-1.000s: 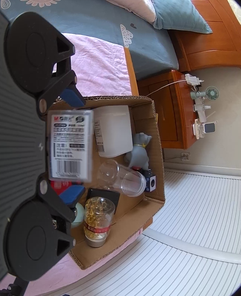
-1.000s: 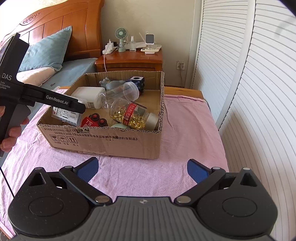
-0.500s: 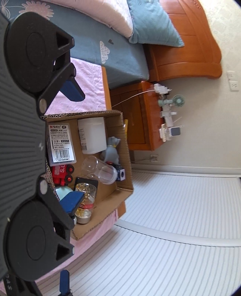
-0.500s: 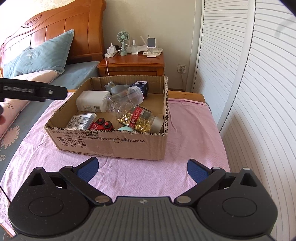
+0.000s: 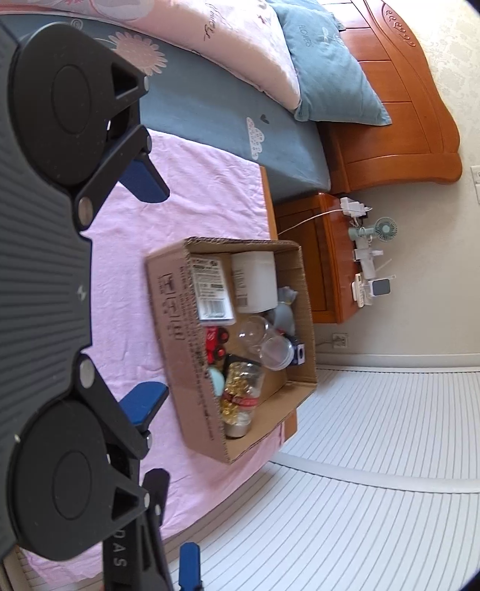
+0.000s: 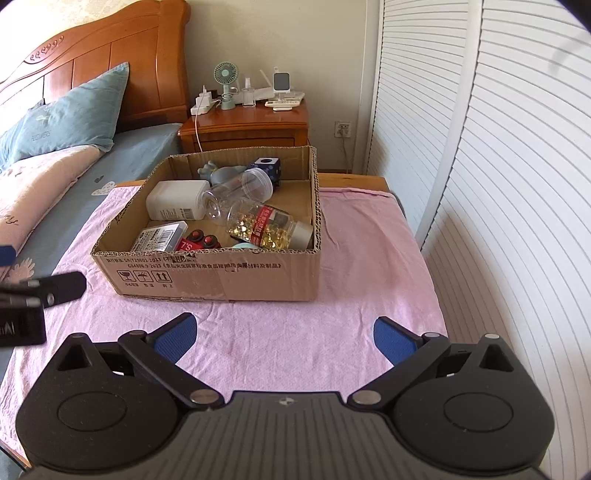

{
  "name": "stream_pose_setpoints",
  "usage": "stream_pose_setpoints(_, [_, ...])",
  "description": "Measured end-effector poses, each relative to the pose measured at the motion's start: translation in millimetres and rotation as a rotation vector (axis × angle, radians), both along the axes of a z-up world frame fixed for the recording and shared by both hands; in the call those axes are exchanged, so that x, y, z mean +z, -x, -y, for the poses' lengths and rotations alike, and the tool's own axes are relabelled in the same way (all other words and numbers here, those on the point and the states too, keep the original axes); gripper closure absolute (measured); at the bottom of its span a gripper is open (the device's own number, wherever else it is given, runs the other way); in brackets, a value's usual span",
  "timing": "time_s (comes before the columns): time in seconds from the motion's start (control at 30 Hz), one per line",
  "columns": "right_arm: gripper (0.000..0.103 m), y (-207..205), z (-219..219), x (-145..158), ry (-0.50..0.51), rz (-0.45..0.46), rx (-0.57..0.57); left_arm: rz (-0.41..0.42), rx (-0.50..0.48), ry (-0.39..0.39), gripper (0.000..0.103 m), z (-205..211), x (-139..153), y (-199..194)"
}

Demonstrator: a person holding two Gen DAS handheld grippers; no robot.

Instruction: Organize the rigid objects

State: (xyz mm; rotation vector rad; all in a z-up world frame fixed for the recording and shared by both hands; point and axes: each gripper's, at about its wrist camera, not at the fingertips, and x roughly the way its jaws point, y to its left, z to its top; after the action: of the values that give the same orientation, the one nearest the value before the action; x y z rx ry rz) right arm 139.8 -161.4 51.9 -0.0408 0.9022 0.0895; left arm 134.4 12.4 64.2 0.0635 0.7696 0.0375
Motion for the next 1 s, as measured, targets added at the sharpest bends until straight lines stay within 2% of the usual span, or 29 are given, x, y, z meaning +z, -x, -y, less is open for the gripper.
stream_pose_setpoints(0.3, [0.0, 14, 3, 3, -0.005, -0.005, -0.01, -0.048, 0.051, 0.034, 0.001, 5, -8, 12])
stream_pose_setpoints(1.0, [0.0, 16, 2, 6, -0.014, -0.006, -0.004, -0.051, 0.062, 0.022, 0.001, 5, -8, 14])
